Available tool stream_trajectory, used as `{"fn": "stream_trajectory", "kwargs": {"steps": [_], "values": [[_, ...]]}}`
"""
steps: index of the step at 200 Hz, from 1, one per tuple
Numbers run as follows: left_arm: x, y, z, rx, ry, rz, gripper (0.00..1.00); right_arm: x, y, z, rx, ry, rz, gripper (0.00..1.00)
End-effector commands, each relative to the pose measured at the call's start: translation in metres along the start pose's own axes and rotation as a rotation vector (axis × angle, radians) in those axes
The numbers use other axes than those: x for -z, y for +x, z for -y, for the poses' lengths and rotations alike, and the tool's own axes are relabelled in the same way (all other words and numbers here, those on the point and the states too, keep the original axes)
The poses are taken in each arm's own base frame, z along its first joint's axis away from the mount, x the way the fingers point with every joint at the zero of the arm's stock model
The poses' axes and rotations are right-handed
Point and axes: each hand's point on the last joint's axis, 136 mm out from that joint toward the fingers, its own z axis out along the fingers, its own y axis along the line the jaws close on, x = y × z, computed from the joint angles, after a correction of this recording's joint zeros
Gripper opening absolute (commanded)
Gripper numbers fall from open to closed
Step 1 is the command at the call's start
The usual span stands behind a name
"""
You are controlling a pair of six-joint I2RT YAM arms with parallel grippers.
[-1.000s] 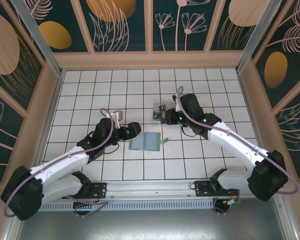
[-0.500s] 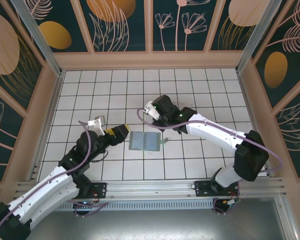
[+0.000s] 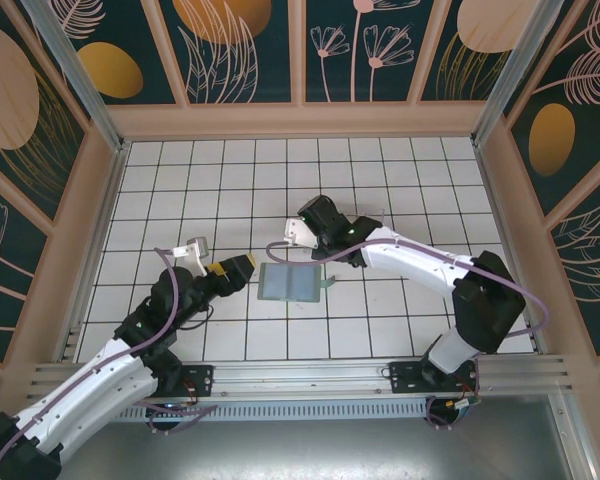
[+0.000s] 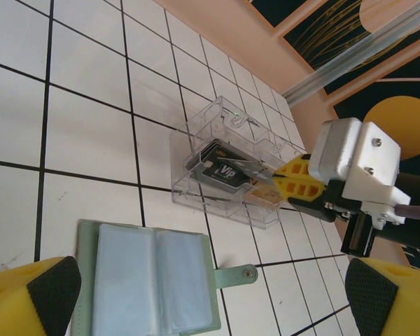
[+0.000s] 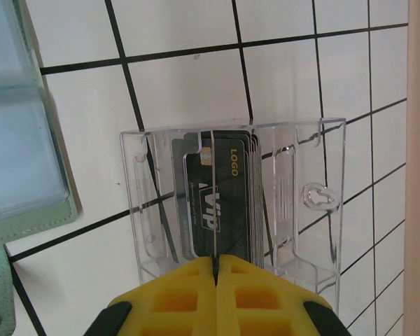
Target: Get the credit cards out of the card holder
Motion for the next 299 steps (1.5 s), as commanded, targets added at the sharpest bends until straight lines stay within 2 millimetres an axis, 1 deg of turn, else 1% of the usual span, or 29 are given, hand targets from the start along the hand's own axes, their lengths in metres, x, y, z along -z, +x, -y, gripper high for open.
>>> {"fn": "stream_trajectory", "kwargs": {"steps": [1,87,126,171,191,197,215,220,247,261,274,299], "values": [[0.001,0.002,-0.006,0.007,-0.012,0.006,0.98,-0.009,0.005,0.006,0.045,0.023,-0.022,0.0],[0.003,0.005,-0.01,0.004,-0.023,0.004,0.98,-0.029,0.021,0.005,0.019,0.002,-0.047,0.0],[0.004,0.006,-0.013,0.005,-0.024,0.006,0.98,-0.037,0.021,0.002,0.014,-0.009,-0.05,0.0],[0.005,0.008,-0.015,0.005,-0.026,0.007,0.99,-0.043,0.012,0.004,-0.007,-0.02,-0.046,0.0],[0.006,0.008,-0.016,0.007,-0.027,0.01,0.98,-0.046,0.013,0.003,-0.007,-0.021,-0.055,0.0],[0.006,0.008,-0.016,0.005,-0.027,0.01,0.99,-0.047,0.014,0.004,-0.009,-0.017,-0.058,0.05],[0.006,0.008,-0.016,0.005,-0.027,0.011,0.99,-0.047,0.016,0.009,-0.011,0.012,-0.069,0.26],[0.006,0.008,-0.016,0.004,-0.027,0.012,0.98,-0.047,0.016,0.011,-0.012,0.023,-0.073,0.31],[0.005,0.008,-0.017,0.002,-0.029,0.013,0.99,-0.048,0.02,0.019,-0.017,0.063,-0.089,0.32],[0.005,0.008,-0.018,0.002,-0.03,0.011,0.98,-0.05,0.021,0.027,-0.031,0.095,-0.095,0.32],[0.005,0.009,-0.018,0.0,-0.033,0.01,0.99,-0.049,0.019,0.036,-0.053,0.12,-0.09,0.33],[0.005,0.009,-0.02,0.0,-0.04,0.013,0.99,-0.043,0.014,0.045,-0.105,0.14,-0.065,0.35]]}}
